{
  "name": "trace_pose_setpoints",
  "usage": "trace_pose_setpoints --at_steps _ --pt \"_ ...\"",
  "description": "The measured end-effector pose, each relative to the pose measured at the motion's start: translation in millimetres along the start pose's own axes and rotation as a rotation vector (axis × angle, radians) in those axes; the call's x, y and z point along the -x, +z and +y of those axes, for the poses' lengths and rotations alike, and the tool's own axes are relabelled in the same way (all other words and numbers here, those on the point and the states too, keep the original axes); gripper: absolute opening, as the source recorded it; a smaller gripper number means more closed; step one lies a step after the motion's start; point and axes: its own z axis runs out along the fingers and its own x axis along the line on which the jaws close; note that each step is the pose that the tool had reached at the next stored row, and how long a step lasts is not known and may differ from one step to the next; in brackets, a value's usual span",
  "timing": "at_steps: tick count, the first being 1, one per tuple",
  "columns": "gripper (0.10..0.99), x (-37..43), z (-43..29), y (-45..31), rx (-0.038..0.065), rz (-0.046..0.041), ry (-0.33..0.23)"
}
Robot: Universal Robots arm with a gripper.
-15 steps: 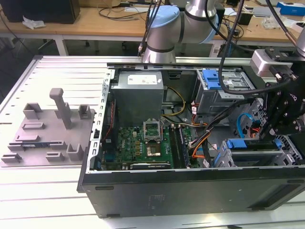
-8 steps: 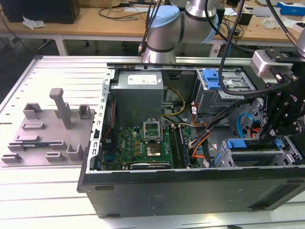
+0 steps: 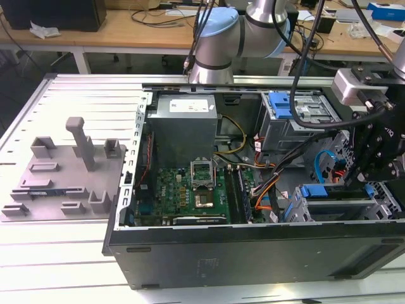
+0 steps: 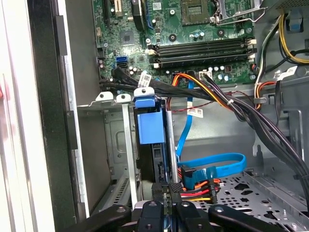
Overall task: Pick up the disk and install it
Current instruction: 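Insert the first disk wire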
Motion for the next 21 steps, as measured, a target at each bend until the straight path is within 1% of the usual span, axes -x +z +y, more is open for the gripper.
trace_pose_setpoints --at_steps 5,10,11,14,15,21 --pt "0.165 0.0 0.0 1.6 0.0 -0.0001 0.0" --pt "0.165 0.1 0.1 1.6 0.0 -0.0004 0.0" --pt "0.165 0.1 0.1 1.0 0.0 -0.0009 0.0" --pt "0.165 -0.4 -0.1 -7.2 0.0 -0.0004 0.0" --pt "0.165 -0.4 -0.2 -8.4 0.0 -0.0003 0.0" --pt "0.165 -0.5 -0.2 -8.7 0.001 0.0006 0.0"
